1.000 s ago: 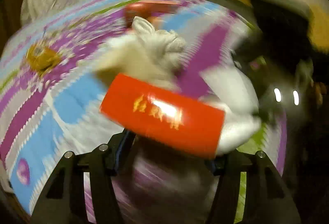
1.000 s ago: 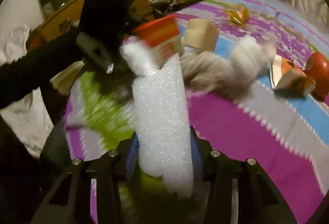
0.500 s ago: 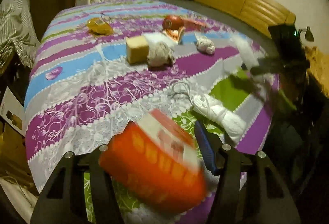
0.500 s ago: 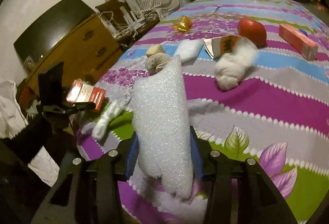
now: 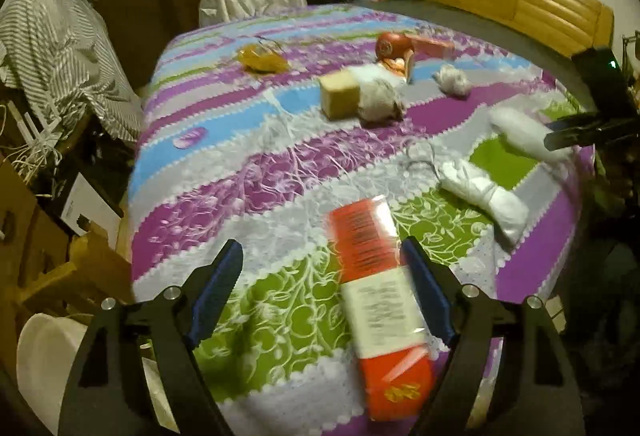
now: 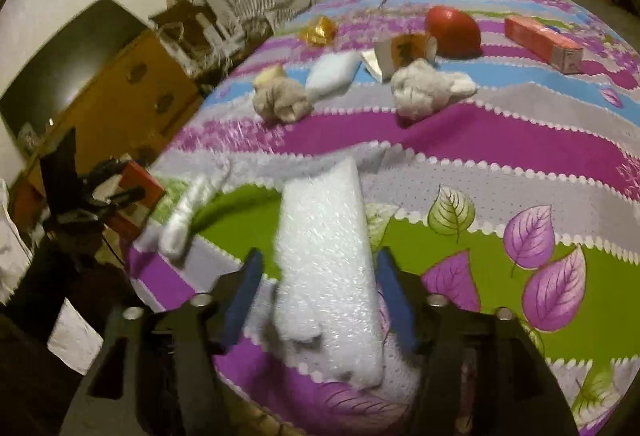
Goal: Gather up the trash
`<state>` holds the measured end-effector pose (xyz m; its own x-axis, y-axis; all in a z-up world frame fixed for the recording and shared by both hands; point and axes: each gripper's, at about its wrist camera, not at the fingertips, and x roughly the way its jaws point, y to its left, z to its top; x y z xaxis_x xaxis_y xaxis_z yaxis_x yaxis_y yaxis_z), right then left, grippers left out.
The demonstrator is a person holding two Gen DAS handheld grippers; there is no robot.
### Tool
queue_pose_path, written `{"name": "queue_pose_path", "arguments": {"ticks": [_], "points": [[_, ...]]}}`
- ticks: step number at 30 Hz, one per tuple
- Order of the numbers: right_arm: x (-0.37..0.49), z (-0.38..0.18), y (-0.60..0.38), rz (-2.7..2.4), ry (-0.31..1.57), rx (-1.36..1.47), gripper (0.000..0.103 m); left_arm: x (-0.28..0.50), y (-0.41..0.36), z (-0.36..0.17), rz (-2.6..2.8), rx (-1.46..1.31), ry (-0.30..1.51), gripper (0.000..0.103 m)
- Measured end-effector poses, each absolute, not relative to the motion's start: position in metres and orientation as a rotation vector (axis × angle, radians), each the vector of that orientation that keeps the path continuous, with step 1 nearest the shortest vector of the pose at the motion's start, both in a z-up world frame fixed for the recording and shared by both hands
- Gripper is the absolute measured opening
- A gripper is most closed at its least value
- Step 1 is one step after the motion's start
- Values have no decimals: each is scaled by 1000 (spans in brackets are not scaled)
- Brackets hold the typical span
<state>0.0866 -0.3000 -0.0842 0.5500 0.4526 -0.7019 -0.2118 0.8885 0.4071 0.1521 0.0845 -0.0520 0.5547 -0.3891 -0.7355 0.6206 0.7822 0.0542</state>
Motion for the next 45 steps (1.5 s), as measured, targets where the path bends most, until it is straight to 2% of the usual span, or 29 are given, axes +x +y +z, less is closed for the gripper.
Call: {"name": "queue_pose_path", "arguments": {"ticks": [4,6,8,14,16,18,19,20,21,22,23,30,39,45], "points": [[77,-77,-290,353,881,218,77,135,94,-31,-578,344,718,78],[72,-74,-281,330,866,160,84,123,94,-33,-561,370,734,82],[77,-73,-277,324,856,121,87,112,89,-41,-528,399,728,83],[78,-81,-262,292,864,31,87,119,82,-71,-374,426,784,84],[78,-85,-261,277,876,8,85,124,83,-76,-355,386,803,84],[81,-92,-260,278,908,7,67,129,84,-81,-334,347,815,84],[82,-96,-261,268,923,10,64,131,84,-82,-332,328,818,84],[82,-97,-263,264,919,17,61,132,84,-83,-331,309,822,79],[82,-97,-264,260,914,24,50,133,84,-84,-337,289,829,75],[82,-96,-266,250,910,31,46,133,83,-84,-346,262,834,65],[82,-95,-268,250,908,48,46,130,82,-84,-347,249,831,54],[72,-84,-262,233,864,55,45,119,73,-72,-214,253,806,54],[61,-24,-223,272,723,25,45,87,99,-27,28,211,736,54],[69,11,-159,399,676,-2,45,70,134,-2,117,177,697,54]]}}
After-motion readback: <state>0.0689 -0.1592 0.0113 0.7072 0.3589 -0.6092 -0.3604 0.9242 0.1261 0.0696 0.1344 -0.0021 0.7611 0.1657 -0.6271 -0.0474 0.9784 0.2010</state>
